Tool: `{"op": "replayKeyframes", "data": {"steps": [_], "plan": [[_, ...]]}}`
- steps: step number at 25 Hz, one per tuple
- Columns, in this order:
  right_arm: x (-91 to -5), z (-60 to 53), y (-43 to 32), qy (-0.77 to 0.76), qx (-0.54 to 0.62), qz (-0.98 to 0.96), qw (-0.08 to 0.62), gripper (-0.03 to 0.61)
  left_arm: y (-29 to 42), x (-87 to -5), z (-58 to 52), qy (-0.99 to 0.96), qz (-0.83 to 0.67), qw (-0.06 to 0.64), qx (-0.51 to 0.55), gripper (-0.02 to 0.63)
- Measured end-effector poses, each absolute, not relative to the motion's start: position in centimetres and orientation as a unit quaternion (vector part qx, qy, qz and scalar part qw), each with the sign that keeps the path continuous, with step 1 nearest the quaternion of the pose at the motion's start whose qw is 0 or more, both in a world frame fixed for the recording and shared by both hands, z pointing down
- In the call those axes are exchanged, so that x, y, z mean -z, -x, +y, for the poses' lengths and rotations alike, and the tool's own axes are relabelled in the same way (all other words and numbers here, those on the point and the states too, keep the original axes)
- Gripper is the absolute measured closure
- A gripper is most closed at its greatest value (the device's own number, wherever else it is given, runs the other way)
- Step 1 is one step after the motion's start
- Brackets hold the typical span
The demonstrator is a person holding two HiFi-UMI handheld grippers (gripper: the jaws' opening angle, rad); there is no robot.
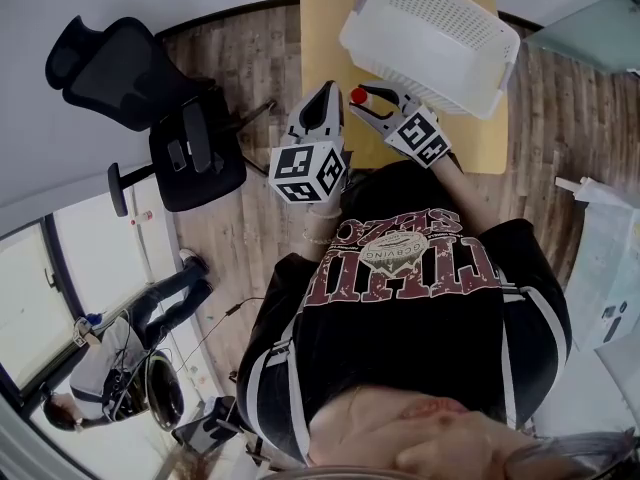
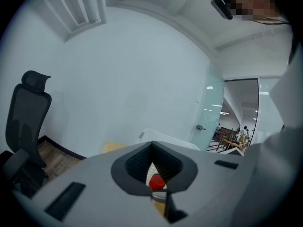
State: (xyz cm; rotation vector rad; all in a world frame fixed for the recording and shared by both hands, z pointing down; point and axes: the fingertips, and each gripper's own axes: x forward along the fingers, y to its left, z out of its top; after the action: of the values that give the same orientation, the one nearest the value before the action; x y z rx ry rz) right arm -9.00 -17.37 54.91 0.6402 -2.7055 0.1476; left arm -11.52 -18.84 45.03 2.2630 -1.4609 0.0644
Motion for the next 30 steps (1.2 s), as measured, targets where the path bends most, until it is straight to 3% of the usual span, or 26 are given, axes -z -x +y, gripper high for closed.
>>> {"op": "replayKeyframes", "data": {"steps": [30], "plan": [[-50.0, -16.2, 5.8, -0.261, -0.068, -0.955, 0.119, 0.420, 8.5, -44.3, -17.8, -0.829, -0.516, 0.214, -0.026, 0.566]]}}
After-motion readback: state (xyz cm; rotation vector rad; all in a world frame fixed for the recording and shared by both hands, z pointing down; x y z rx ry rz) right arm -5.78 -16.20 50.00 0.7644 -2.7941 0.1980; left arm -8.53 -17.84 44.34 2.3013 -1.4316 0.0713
